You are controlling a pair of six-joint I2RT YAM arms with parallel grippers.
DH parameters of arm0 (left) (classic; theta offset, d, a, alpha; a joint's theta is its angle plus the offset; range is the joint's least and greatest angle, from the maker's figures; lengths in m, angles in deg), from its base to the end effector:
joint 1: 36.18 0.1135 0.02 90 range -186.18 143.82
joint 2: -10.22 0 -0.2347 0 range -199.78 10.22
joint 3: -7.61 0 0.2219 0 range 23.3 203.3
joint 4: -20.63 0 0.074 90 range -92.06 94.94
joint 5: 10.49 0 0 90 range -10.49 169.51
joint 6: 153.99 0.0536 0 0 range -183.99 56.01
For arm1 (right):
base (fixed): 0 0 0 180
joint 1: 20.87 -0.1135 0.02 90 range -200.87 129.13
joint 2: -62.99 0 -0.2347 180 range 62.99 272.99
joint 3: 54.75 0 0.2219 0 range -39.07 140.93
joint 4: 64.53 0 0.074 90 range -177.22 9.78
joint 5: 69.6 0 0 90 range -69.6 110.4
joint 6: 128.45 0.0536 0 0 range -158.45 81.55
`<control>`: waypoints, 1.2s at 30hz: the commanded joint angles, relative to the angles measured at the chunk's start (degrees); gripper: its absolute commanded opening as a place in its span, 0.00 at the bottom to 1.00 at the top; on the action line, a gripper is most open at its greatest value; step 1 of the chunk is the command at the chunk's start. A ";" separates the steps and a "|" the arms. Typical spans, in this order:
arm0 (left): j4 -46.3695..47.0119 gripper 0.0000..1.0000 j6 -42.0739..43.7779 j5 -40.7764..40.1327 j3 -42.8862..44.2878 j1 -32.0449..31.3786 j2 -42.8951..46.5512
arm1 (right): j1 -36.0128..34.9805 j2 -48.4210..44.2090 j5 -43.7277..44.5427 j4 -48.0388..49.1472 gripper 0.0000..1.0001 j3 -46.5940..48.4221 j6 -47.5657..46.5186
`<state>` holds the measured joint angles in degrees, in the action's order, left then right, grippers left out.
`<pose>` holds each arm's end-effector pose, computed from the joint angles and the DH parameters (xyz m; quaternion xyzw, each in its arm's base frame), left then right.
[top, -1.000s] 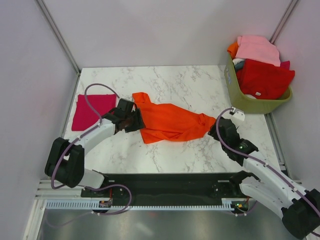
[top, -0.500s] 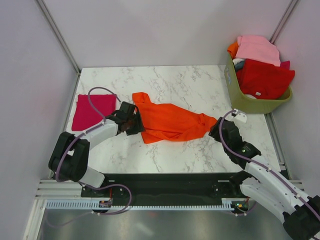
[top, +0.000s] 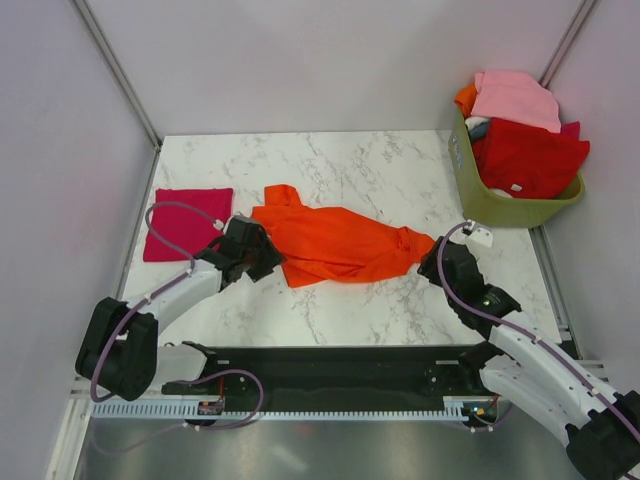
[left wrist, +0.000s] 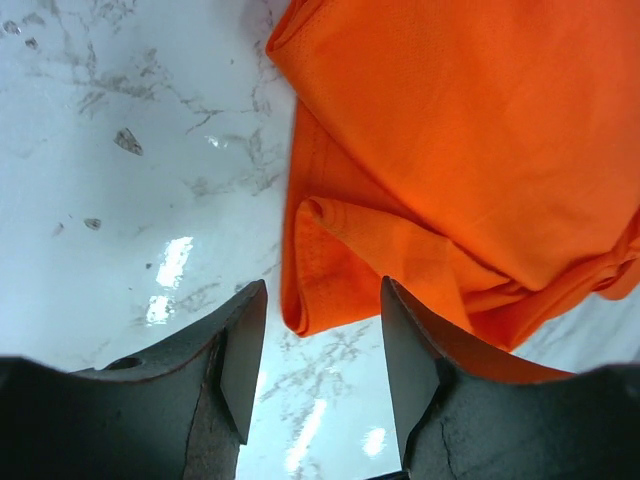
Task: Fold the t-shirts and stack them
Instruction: Flatten the tshirt out
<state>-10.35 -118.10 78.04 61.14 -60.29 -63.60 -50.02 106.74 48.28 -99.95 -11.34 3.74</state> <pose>0.2220 -0.0978 0.1624 -0.2483 0.9101 -0.1998 0.2649 0.1614 0.0613 0.2035 0.2072 0.8458 0.0838 0.4845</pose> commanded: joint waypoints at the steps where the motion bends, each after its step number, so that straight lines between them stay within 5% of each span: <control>1: 1.05 0.56 -10.92 -0.64 -0.75 0.21 2.36 | 0.05 -0.50 0.07 1.36 0.60 -0.30 -0.18; 11: 1.49 0.55 -28.41 -1.95 -3.04 0.21 4.21 | -0.12 -2.08 0.33 1.27 0.60 -1.09 -0.18; 30: 3.07 0.49 -30.88 -3.45 3.11 0.21 -8.26 | -0.12 -2.61 1.04 0.92 0.61 -1.18 -0.27; 36: 3.34 0.37 -31.40 -3.44 4.43 0.21 -10.64 | -0.12 -2.53 1.39 0.74 0.61 -1.27 -0.45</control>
<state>-8.40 -146.29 76.53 63.57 -60.29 -73.53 -50.02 104.66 48.43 -99.95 -12.37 3.74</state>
